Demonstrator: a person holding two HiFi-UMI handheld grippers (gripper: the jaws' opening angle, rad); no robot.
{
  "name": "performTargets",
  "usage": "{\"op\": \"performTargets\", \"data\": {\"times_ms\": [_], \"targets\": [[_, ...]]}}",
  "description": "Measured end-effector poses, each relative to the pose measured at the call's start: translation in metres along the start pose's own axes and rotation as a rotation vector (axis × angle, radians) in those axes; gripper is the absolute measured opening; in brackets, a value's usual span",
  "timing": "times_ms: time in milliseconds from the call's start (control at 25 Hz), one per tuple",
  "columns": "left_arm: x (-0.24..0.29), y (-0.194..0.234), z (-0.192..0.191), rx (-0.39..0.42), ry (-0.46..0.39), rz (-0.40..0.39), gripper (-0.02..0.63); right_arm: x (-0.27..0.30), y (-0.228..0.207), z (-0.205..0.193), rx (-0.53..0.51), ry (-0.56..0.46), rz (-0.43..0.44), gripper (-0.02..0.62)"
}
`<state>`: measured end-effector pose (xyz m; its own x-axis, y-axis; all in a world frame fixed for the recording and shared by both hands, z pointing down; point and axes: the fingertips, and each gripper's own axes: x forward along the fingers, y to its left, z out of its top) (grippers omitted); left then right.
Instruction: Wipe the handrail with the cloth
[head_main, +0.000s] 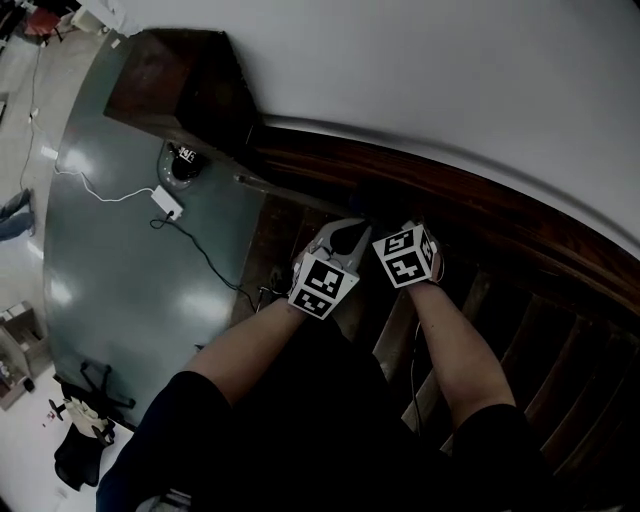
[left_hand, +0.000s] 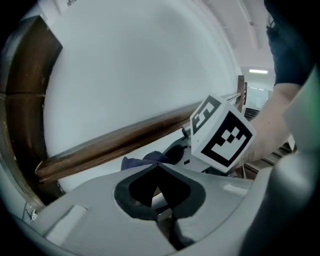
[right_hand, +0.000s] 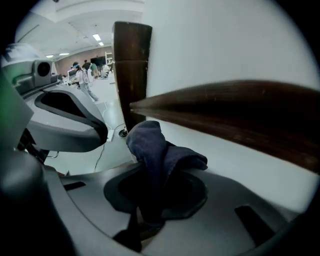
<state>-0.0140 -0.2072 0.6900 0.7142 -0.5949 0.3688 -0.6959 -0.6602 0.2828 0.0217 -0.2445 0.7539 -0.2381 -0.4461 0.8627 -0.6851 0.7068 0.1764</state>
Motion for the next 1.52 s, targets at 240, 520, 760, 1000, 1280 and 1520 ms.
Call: {"op": "performTargets", "data": {"times_ms": [240,520,760,1000,1280,1520], "targets": [[-0.061,-0.023,0.063,0.066,-0.059,-0.051,0.003,-0.065,0.020,0.037,0.053,-0.105,0.006,0.087],[-0.123,-0.067,0.124,0.155,-0.092,-0.126,0.003,-0.150,0.034,0.067,0.183,-0.243,0.026,0.087],[-0.173,-0.104,0.172,0.199,-0.148,-0.188,0.003,-0.225,0.051,0.086,0.224,-0.356,0.046,0.087],[-0.209,-0.120,0.195,0.214,-0.158,-0.217,0.003,-0.282,0.066,0.099,0.230,-0.446,0.063,0.087],[-0.227,-0.131,0.216,0.226,-0.215,-0.197,0.003,-0.332,0.070,0.113,0.214,-0.545,0.050,0.087],[-0.239,-0.138,0.215,0.242,-0.228,-0.183,0.003,-0.348,0.087,0.119,0.221,-0.606,0.078,0.087]]}}
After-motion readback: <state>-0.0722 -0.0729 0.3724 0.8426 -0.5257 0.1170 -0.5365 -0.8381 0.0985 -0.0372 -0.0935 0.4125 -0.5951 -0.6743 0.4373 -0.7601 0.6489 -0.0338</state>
